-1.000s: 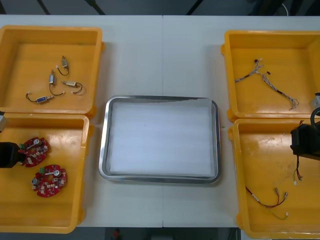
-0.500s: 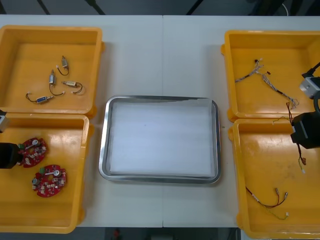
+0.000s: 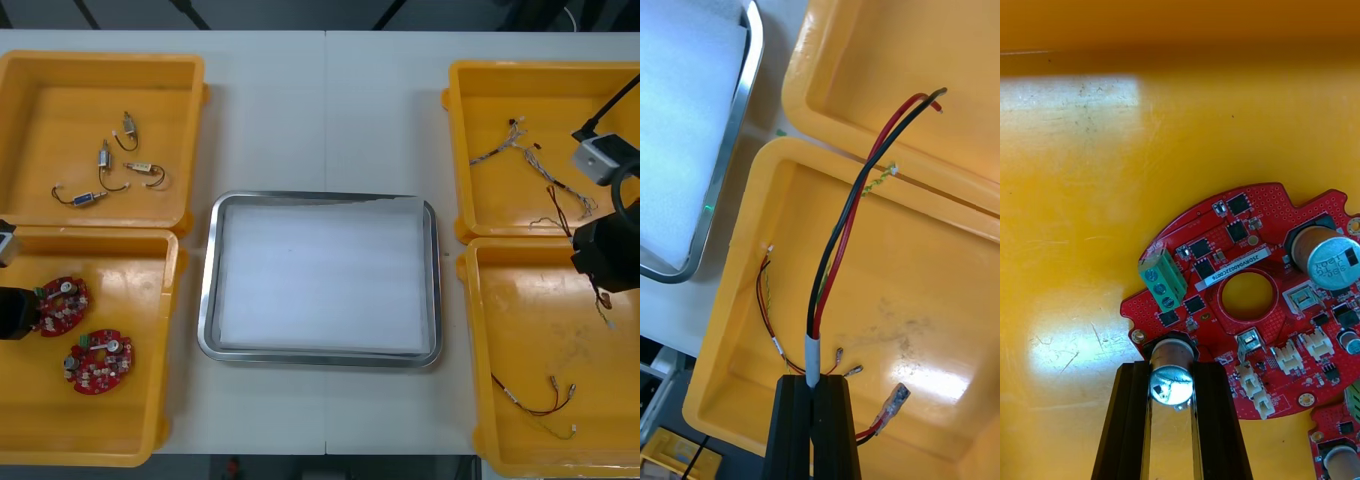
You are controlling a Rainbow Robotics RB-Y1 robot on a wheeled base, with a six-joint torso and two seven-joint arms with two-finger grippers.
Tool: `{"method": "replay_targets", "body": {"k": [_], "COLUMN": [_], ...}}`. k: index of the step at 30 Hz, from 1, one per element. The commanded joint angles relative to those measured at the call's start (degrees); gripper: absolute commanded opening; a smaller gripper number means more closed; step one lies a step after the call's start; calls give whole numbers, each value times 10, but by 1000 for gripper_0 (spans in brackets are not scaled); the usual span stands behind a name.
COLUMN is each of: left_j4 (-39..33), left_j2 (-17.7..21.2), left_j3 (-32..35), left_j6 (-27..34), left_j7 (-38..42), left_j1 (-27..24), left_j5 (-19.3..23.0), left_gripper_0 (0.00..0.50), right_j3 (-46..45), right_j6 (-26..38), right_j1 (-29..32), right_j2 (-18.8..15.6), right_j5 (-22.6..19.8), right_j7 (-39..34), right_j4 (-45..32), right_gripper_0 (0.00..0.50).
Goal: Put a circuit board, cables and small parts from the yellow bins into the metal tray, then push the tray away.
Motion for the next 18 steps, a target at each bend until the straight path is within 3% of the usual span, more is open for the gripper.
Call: {"method": "replay_targets", "body": {"k": [1,6,10,18], "left_j4": [1,-5,-16,-17], "left_j2": [11,29,49,71], "left_j3": [-11,-9,24,99], "left_j6": [-7,-4,37,114], "left_j7": [-47,-50,-55,-97], "left_j1": [8,-3,-4,-4], "left_j5": [-3,8,22,102], "left_gripper_0": [0,0,0,0], "right_j3": [38,40,41,41], "right_j6": [3,3,3,3], "right_j1": [-37,-37,-37,-33], "right_j2": [-24,-25,-25,-25], "right_j5": [-4,-10,-13,-12], "right_j7": [12,12,11,9], "right_j4": [-15,-28,-28,-28], "right_gripper_0": [0,0,0,0]}}
